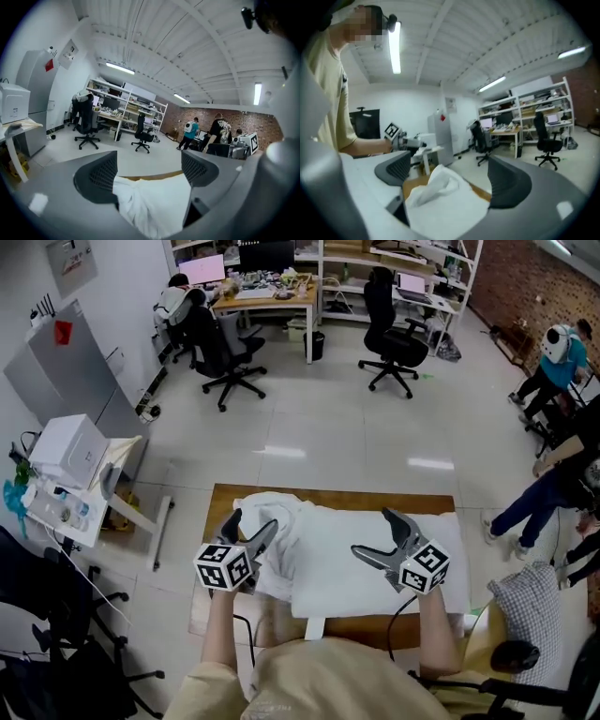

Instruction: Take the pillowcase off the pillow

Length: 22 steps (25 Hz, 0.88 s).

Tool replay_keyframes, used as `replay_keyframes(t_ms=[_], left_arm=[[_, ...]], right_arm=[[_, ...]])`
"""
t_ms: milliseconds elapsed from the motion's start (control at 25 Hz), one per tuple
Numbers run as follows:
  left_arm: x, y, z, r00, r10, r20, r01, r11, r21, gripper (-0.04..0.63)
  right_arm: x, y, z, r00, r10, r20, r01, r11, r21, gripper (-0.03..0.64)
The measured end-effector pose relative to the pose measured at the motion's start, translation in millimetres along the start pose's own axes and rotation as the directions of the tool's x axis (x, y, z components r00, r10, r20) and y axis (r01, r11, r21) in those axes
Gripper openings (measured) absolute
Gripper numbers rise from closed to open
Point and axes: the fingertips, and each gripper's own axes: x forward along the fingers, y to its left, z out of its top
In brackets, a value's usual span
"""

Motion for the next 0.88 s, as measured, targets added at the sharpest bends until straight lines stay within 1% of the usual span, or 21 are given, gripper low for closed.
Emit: replay_keyframes(t_ms=[40,80,120,160,240,280,360,400,440,520,640,760,880], left_arm=[[-4.6,-9.6,13.0,0.999,0.004,0.047,-0.005,1.000,0.030,0.410],[-10.3,-18.5,26.7,0.995,0.011,0.100,-0.018,0.997,0.069,0.410],[-16.8,-27.2,40.4,0.988,0.023,0.155,-0.041,0.993,0.113,0.410],[-23.2,-36.4,52.7,0.978,0.038,0.204,-0.070,0.985,0.155,0.410],[-33.1,-57.9,70.6,0.957,0.065,0.281,-0.133,0.964,0.228,0.411],[-35.6,-69.2,75.8,0.948,0.076,0.309,-0.162,0.951,0.262,0.411],[-35.0,-86.7,76.5,0.937,0.098,0.334,-0.209,0.926,0.315,0.411],[-32.1,-91.8,72.2,0.938,0.106,0.330,-0.220,0.918,0.329,0.411],[-27.9,-95.8,66.7,0.941,0.103,0.321,-0.216,0.916,0.338,0.411],[-19.8,-102.5,54.5,0.951,0.086,0.297,-0.189,0.922,0.337,0.411],[-12.8,-106.0,41.5,0.957,0.095,0.275,-0.184,0.929,0.321,0.411],[-10.6,-103.7,38.2,0.957,0.106,0.270,-0.197,0.920,0.338,0.411],[-13.7,-107.6,28.7,0.958,0.107,0.266,-0.201,0.913,0.355,0.411]], right_arm=[[-8.9,-3.8,24.8,0.993,-0.066,0.096,0.066,0.998,0.007,0.522],[-18.9,-7.2,46.8,0.974,-0.140,0.179,0.141,0.990,0.005,0.531],[-29.7,-9.8,64.7,0.946,-0.216,0.243,0.225,0.974,-0.010,0.531],[-41.4,-11.6,77.3,0.914,-0.288,0.287,0.311,0.950,-0.036,0.531],[-66.0,-13.4,87.8,0.851,-0.407,0.332,0.460,0.883,-0.098,0.529],[-77.5,-14.1,88.1,0.824,-0.450,0.343,0.512,0.851,-0.115,0.512],[-94.1,-16.1,83.8,0.782,-0.511,0.356,0.577,0.810,-0.106,0.511],[-98.4,-17.3,80.1,0.766,-0.535,0.355,0.599,0.796,-0.092,0.511],[-100.2,-18.2,76.3,0.754,-0.556,0.350,0.616,0.784,-0.081,0.509],[-99.6,-17.3,71.0,0.742,-0.582,0.332,0.638,0.766,-0.082,0.508],[-97.3,-16.6,70.6,0.741,-0.599,0.303,0.648,0.757,-0.090,0.506],[-91.7,-16.9,76.0,0.744,-0.604,0.287,0.649,0.756,-0.092,0.505],[-94.7,-10.8,68.6,0.749,-0.607,0.267,0.648,0.755,-0.101,0.505]])
